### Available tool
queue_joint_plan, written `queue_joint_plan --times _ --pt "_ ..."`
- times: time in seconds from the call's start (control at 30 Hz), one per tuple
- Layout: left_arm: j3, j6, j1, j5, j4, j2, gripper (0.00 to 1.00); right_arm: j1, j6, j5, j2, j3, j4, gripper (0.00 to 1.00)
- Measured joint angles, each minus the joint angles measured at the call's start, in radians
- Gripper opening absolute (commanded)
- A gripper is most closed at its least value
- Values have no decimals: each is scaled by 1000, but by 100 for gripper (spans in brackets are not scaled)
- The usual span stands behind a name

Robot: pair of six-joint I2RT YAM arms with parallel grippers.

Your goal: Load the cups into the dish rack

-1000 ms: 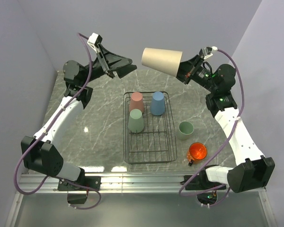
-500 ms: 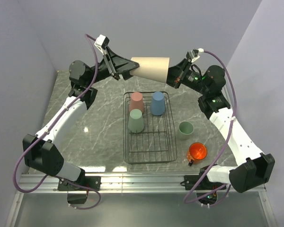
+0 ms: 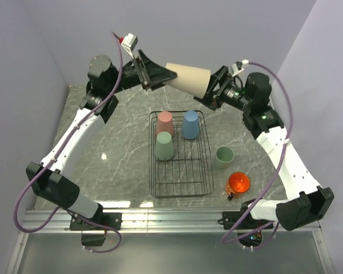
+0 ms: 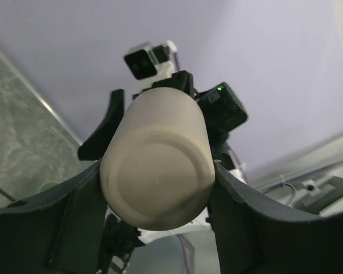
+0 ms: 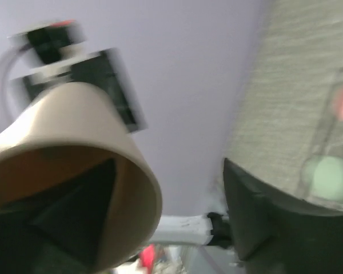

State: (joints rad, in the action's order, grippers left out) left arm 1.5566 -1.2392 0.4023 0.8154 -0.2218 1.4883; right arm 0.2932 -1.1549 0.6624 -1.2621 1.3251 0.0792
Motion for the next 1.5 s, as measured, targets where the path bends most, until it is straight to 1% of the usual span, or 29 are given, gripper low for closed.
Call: queue_joint_plan --times 0.1,0.17,0.27,0.33,0.4,0.6,0.77,0.97,1.13,1.27,1.5 --pt "158 184 10 -83 270 35 0 -38 167 -175 -16 132 321 87" --pt "216 279 20 -141 406 45 0 -80 251 -296 -7 163 488 87" --pt "254 410 50 -240 567 61 0 -155 333 -460 27 134 693 87" --pt "255 476 98 -310 649 82 0 -191 359 -535 48 105 798 87" --pt "255 526 161 -380 715 118 0 -201 373 -584 63 90 876 87" --pt "258 626 333 -584 846 233 0 -201 399 -628 93 88 962 85" --pt "303 692 414 -735 941 308 0 -202 423 -649 114 87 998 85" --pt "301 731 443 -840 966 314 0 -203 435 -652 146 54 1015 83" --pt "266 752 443 -893 969 315 0 -204 435 -647 146 54 1017 82" --pt "244 767 444 -911 968 328 0 -204 435 -644 146 54 1017 82" --pt "155 790 444 -908 951 343 0 -204 435 -643 145 55 1023 80"
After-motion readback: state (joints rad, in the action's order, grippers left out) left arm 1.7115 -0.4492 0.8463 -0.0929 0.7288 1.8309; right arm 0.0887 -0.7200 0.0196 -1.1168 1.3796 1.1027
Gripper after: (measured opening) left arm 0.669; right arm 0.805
